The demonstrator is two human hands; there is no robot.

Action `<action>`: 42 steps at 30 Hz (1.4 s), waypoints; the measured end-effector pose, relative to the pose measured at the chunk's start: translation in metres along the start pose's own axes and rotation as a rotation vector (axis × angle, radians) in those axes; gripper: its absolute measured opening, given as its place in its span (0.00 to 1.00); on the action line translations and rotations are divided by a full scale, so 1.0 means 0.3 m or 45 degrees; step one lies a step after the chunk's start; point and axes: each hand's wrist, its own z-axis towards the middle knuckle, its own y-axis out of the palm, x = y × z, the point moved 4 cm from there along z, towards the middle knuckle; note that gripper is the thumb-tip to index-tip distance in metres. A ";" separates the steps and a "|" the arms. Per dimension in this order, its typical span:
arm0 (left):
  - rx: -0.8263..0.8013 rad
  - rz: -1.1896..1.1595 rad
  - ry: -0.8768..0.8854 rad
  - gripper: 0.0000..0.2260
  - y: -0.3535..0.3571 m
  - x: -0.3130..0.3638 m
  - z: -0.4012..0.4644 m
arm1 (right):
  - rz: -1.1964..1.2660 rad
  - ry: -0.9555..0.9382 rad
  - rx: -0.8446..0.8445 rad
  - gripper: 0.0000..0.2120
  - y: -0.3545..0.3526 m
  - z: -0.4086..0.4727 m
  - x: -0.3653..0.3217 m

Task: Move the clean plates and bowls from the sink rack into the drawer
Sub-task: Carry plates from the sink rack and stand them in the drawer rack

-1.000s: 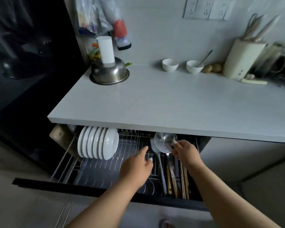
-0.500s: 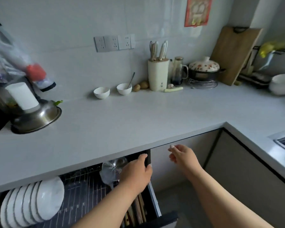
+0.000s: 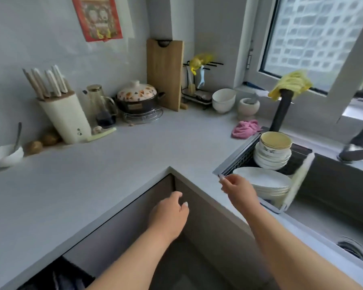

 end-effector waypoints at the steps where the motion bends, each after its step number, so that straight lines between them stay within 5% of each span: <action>1: -0.030 0.012 0.026 0.18 0.038 0.050 0.035 | -0.060 0.023 0.048 0.13 -0.054 0.035 0.043; 7: -0.249 0.096 0.214 0.19 0.232 0.253 0.163 | -0.392 0.113 0.184 0.13 -0.265 0.215 0.264; 15: -0.635 0.555 0.262 0.33 0.429 0.293 0.277 | -0.816 0.087 -0.005 0.11 -0.267 0.298 0.418; 24: -0.667 0.733 0.299 0.37 0.475 0.288 0.309 | -0.801 -0.309 0.142 0.05 -0.277 0.306 0.438; 32: -0.654 0.728 0.324 0.37 0.482 0.276 0.305 | -0.835 -0.649 0.318 0.08 -0.314 0.339 0.333; 38: -0.685 0.572 0.316 0.36 0.460 0.274 0.320 | -0.783 -0.681 0.471 0.06 -0.381 0.306 0.220; 42: -0.691 -0.259 0.016 0.31 0.349 0.279 0.351 | -0.729 -0.824 0.548 0.05 -0.422 0.238 0.065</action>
